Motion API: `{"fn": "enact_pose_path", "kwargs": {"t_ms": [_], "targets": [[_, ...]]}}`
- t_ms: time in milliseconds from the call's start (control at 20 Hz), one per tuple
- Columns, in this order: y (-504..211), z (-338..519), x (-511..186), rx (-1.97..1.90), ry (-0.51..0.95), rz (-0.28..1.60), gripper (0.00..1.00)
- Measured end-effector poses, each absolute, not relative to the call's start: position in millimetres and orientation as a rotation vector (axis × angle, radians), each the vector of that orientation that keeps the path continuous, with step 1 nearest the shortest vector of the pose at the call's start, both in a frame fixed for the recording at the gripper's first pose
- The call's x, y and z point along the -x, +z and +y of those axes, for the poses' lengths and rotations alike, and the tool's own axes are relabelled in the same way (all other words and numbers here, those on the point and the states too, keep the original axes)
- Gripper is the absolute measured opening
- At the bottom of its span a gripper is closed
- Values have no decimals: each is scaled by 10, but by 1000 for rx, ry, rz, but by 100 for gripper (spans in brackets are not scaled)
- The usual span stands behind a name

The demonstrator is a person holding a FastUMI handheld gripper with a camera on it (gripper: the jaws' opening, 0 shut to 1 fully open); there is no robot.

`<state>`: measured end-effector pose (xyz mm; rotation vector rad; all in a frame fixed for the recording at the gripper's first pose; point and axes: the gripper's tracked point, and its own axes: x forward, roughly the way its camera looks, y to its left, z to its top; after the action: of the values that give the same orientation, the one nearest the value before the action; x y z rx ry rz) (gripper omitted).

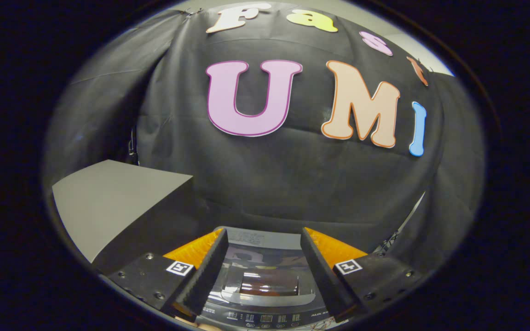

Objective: Put the clothes into the washing machine and then close the washing machine lid.

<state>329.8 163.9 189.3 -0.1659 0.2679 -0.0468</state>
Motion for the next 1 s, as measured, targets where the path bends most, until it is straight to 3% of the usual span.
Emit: {"fn": "enact_pose_path", "kwargs": {"t_ms": [1000], "targets": [[2641,1474,-2628,207,-48,33,96]]}}
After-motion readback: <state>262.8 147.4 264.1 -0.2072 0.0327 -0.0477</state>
